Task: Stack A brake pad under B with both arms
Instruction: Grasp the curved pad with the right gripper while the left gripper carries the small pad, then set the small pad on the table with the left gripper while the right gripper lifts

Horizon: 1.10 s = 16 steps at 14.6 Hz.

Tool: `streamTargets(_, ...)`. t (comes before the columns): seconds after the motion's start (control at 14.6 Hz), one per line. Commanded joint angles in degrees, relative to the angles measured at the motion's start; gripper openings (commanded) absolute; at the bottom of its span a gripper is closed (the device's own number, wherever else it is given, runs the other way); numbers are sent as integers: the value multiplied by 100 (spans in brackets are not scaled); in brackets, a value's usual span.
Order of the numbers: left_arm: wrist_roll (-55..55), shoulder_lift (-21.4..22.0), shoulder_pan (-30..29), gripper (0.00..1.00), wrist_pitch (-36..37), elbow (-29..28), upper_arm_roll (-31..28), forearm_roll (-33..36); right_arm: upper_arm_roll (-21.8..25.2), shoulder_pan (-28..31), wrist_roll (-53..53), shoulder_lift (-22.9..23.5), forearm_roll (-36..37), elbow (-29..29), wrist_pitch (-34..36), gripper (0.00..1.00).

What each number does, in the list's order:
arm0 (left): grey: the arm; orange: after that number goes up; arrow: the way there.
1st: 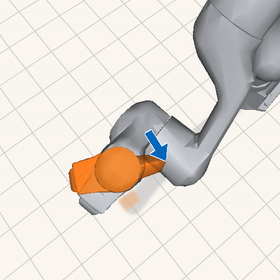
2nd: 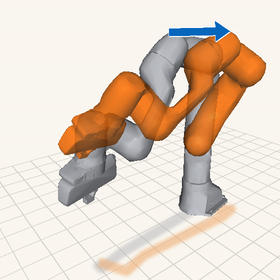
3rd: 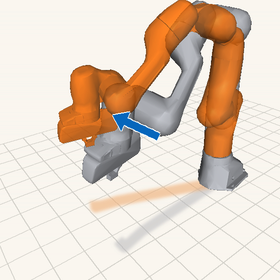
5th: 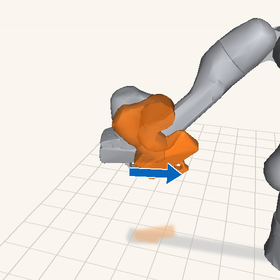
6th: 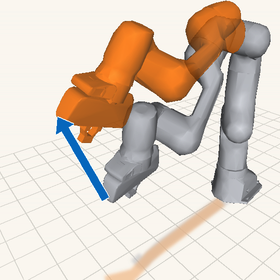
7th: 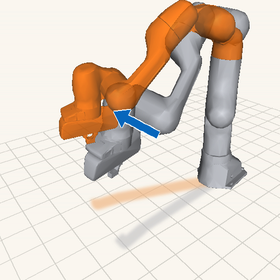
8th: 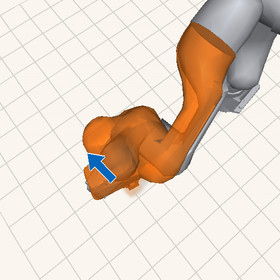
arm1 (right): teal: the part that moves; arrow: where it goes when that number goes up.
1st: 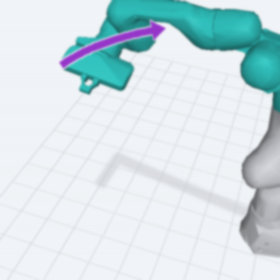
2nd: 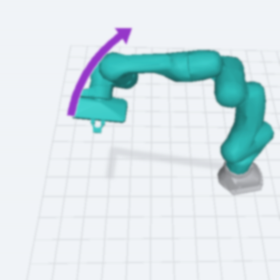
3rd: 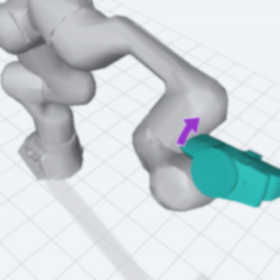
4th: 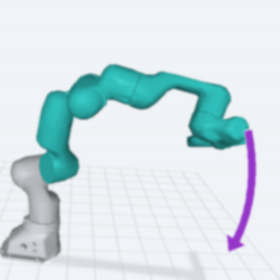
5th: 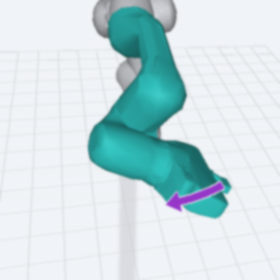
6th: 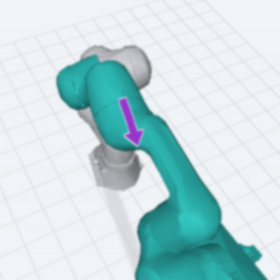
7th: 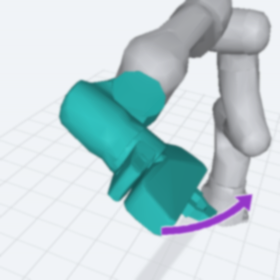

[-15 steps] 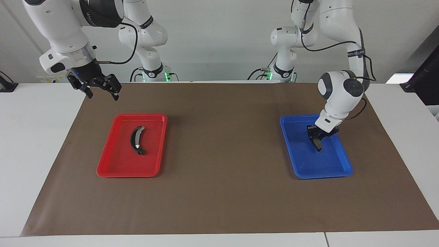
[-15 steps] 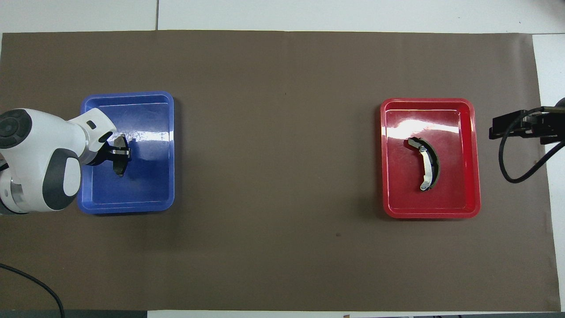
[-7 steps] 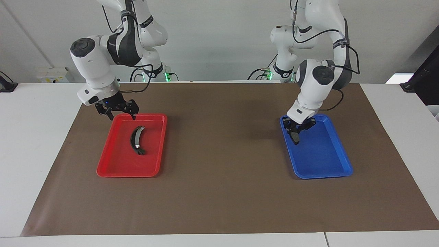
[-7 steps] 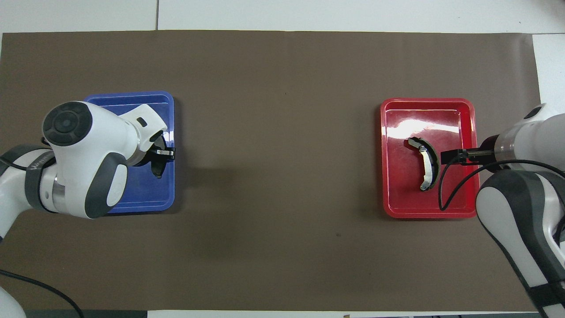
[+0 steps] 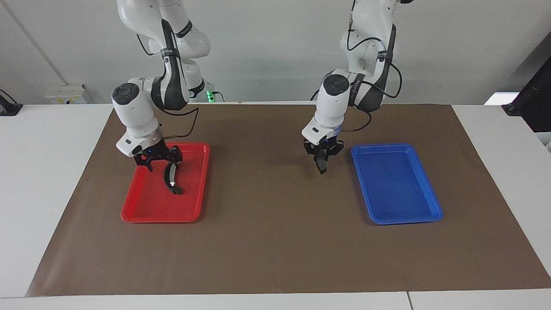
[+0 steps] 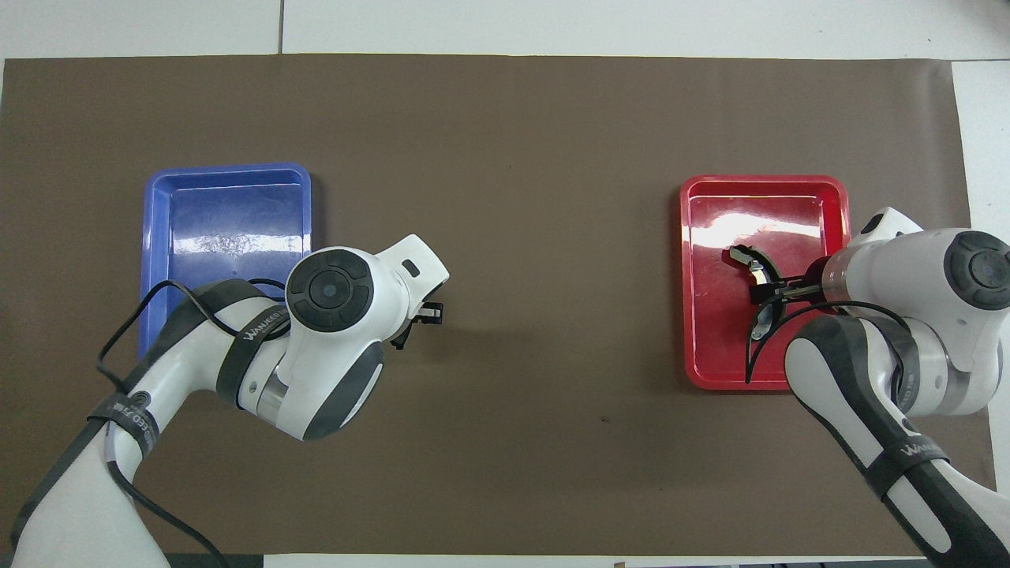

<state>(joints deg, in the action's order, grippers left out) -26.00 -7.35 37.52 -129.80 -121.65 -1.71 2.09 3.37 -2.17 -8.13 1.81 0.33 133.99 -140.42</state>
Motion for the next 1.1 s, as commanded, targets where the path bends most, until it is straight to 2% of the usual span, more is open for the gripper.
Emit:
streamTargets(0.0,-370,-555,440,23,-308,316,-101,204,-12,-20,-198,214,-112,48,-363,99)
streamTargets(0.21,-573,-794,677,29,-370,502,-84,204,-12,-116,-295,433,-112,57,-380,98)
streamTargets(0.34,-573,-811,792,32,-423,493,-75,213,-3,-117,-347,443,-112,30,-372,85)
streamTargets(0.41,-573,-846,844,33,-467,475,-75,213,-3,-116,-373,443,-112,22,-372,73)
streamTargets(0.48,-582,-908,889,34,-484,475,-75,204,-3,-116,-417,451,-112,4,-372,53)
streamTargets(0.55,-599,-943,889,38,-563,458,-75,204,-3,-90,-418,460,-112,-39,-354,23)
streamTargets(0.62,-695,-943,889,42,-564,458,-75,204,-3,-81,-322,469,-121,-83,-337,0)
streamTargets(0.69,-905,-943,880,50,-572,466,-75,204,-3,-64,-164,460,-156,-92,-328,0)
streamTargets(0.82,-1100,-943,854,82,-503,484,-84,204,-3,-72,66,425,-200,-154,-241,0)
streamTargets(1.03,-1083,-830,644,97,-406,458,-93,204,-12,-90,214,355,-209,-592,451,0)
